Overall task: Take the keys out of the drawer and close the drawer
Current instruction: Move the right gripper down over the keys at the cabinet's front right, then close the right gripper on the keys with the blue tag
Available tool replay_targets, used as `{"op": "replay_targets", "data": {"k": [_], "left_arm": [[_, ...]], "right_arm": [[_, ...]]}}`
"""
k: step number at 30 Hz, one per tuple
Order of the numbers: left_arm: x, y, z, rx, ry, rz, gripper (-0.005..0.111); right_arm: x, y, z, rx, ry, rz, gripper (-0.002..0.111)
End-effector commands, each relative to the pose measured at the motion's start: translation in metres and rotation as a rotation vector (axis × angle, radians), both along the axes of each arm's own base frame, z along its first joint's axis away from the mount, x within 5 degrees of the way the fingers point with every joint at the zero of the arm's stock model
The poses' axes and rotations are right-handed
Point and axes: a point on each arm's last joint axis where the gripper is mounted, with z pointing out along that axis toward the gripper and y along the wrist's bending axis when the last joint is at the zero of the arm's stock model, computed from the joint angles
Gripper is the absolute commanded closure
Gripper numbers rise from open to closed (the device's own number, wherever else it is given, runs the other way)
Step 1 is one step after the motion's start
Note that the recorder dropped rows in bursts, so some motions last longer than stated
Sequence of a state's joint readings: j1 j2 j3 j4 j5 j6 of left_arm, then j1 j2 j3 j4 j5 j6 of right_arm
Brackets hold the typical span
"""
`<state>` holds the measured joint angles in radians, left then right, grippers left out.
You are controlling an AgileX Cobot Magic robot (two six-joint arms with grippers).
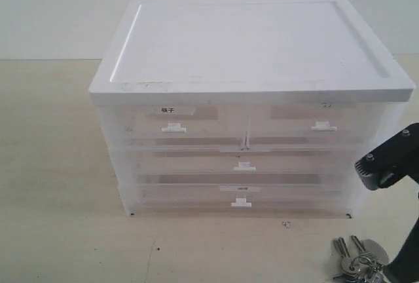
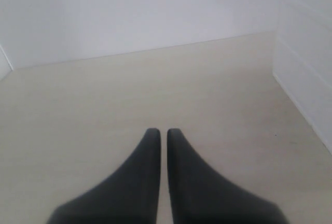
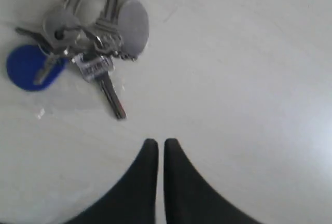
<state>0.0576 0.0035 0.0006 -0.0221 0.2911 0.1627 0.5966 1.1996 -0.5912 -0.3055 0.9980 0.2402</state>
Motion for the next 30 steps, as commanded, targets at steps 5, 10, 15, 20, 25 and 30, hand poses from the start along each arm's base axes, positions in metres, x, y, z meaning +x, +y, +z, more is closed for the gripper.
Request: {"op": "replay_targets", "data": {"k": [5,10,15,20,25,30], "left_arm": [[0.0,0.0,0.0,-0.012,-0.004,0.003,0.102],[0.0,0.0,0.0,-0.012,-0.004,0.003,0.102],[0.0,0.0,0.0,-0.012,-0.004,0.003,0.102],[0.0,0.0,0.0,-0.012,-0.004,0.003,0.102],[0.0,0.0,0.0,-0.012,-0.004,0.003,0.102],[0.0,0.0,0.0,-0.012,-0.004,0.003,0.102]], "right_arm": [[-0.013,-0.004,-0.045,0.082,-0.086,0.236,0.108],[-0.006,-0.005,-0.048,0.034,-0.153,0.325,0.108],[0.0,0.001,-0.071,0.013,-0.068,0.317,0.108],[0.009,0.015,-0.085,0.102,-0.101,0.373,0.108],[0.015,0.024,-0.1,0.143,-0.083,0.393,0.108],[0.023,0.041,-0.097,0.287,-0.188,0.439,0.108]]}}
